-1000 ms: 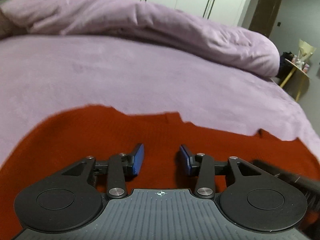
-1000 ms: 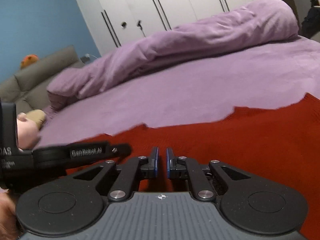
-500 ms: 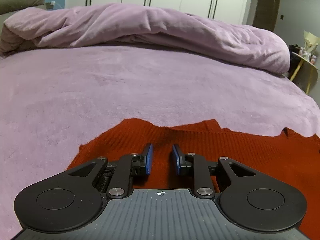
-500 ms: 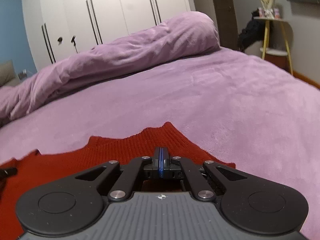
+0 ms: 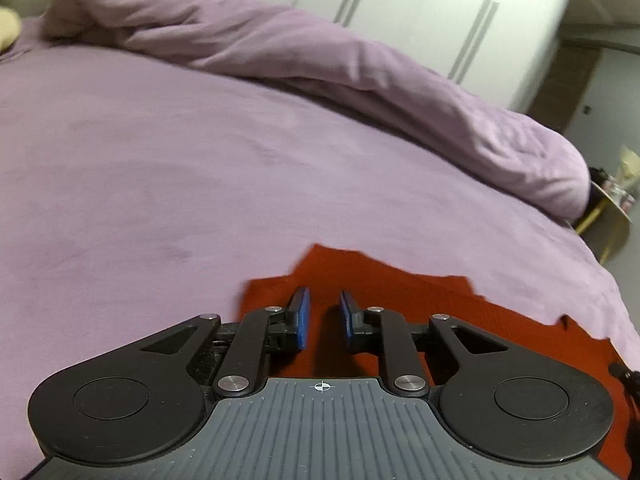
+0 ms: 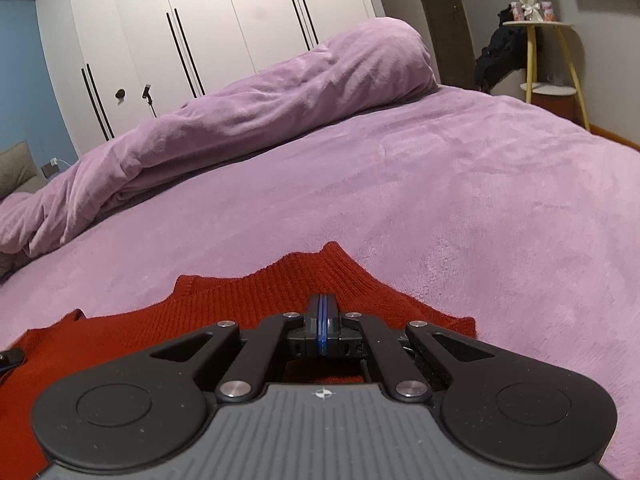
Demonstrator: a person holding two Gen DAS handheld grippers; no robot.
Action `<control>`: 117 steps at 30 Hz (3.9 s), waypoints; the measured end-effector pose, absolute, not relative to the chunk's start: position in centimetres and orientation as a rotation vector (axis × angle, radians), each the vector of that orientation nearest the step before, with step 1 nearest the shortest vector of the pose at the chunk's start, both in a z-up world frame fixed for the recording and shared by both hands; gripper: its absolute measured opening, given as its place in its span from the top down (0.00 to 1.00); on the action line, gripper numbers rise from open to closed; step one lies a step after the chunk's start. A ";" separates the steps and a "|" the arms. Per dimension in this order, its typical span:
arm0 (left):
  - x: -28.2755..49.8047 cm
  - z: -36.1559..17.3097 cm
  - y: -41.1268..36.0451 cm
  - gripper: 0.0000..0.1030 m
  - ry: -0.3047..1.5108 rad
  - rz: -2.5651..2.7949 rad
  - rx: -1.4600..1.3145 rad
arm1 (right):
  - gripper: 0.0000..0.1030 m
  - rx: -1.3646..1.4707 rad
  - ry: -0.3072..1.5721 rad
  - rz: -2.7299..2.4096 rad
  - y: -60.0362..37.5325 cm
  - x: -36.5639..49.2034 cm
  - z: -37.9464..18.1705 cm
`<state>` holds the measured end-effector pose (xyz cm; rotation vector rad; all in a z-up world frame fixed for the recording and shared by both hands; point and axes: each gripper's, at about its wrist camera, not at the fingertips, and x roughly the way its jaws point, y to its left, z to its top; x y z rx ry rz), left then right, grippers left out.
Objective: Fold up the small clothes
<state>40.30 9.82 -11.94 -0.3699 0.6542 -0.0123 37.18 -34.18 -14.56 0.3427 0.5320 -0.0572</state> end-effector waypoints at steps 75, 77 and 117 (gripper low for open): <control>29.9 -7.5 -6.4 0.68 0.803 -0.394 -0.349 | 0.93 0.435 0.563 0.041 -28.1 18.6 -8.6; 29.7 -7.1 -5.5 0.57 0.829 -0.488 -0.390 | 0.93 0.415 0.586 0.057 -27.6 18.8 -8.7; 27.6 -9.3 1.8 0.50 0.940 -0.301 -0.385 | 0.84 0.364 0.797 0.282 -17.2 34.6 -9.4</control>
